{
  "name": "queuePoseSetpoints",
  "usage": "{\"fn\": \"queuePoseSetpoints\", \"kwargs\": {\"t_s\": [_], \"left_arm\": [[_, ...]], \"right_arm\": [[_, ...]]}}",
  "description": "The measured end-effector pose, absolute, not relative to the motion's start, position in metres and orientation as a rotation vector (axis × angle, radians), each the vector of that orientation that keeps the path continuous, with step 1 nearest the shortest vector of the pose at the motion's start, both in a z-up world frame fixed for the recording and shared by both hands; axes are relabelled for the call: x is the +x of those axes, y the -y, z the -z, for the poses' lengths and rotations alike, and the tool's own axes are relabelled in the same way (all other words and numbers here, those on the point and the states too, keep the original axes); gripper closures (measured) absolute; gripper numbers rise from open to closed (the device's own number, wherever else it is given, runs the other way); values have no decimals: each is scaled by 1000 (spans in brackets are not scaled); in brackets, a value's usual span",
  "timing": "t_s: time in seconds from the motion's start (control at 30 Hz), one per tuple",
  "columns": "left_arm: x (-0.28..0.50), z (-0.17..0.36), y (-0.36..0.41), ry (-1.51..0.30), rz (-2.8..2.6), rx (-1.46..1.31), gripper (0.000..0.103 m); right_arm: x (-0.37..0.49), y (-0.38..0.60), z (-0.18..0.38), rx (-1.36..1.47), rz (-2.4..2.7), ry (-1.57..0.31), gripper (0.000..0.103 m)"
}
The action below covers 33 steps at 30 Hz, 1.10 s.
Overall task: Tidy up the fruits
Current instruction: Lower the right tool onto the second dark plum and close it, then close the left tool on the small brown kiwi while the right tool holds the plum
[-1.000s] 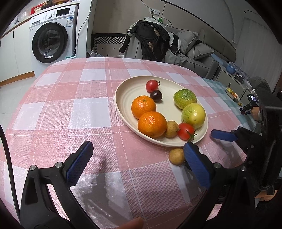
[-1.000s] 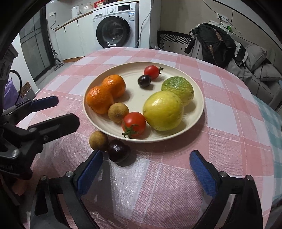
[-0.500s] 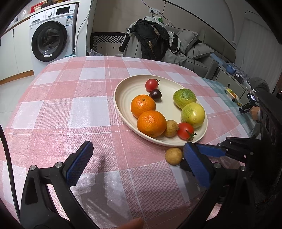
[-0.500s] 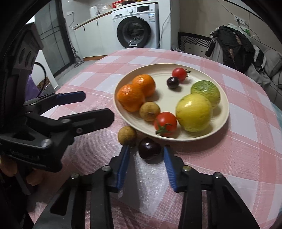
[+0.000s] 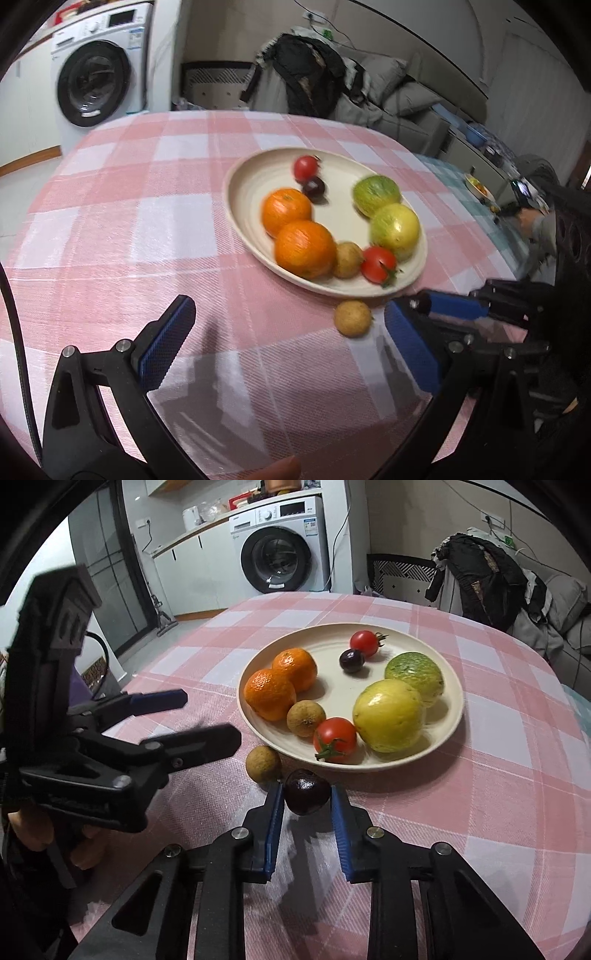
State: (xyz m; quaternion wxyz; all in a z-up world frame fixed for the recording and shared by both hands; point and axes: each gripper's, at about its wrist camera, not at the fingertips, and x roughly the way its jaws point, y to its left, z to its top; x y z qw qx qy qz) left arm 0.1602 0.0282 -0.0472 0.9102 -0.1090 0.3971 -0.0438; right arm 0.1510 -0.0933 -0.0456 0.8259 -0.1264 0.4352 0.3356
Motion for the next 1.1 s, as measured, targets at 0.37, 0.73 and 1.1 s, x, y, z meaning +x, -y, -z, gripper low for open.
{"fn": "queuePoseSetpoints", "kwargs": {"t_s": [0.37, 0.73, 1.1], "left_arm": [[157, 58, 9, -882, 227, -135, 17], [164, 59, 20, -895, 256, -114, 52], [168, 59, 14, -893, 287, -121, 79]], "right_arm": [[150, 131, 28, -169, -680, -899, 76], [152, 128, 26, -166, -686, -894, 76], [151, 126, 25, -176, -683, -893, 76]]}}
